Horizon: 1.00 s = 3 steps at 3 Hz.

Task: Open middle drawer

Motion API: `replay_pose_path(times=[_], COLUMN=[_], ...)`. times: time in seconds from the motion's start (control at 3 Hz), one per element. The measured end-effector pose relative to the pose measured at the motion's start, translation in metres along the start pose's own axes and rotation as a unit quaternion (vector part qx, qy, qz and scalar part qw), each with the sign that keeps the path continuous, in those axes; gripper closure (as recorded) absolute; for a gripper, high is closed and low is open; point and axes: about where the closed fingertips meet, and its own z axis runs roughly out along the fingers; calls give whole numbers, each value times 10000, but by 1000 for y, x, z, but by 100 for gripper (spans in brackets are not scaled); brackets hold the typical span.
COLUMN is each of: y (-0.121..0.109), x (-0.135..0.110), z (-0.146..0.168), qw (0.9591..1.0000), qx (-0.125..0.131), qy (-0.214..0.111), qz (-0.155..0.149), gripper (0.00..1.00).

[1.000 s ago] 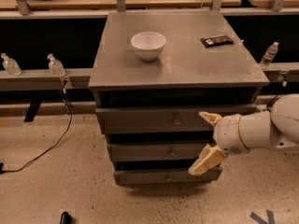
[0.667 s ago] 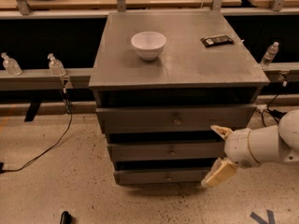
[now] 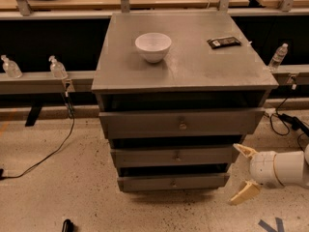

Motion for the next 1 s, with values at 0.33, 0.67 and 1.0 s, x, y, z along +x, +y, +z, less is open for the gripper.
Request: replay_pose_path(times=[0.33,0.67,1.0], y=[-2,-11,-25], x=[-5,0,7], z=[6,28,58], qw=[9995,9963,9876], qx=[-167,-183,-114], qy=[-108,-171,-339], qz=[-252,-817,-1528], gripper=[0,0,0])
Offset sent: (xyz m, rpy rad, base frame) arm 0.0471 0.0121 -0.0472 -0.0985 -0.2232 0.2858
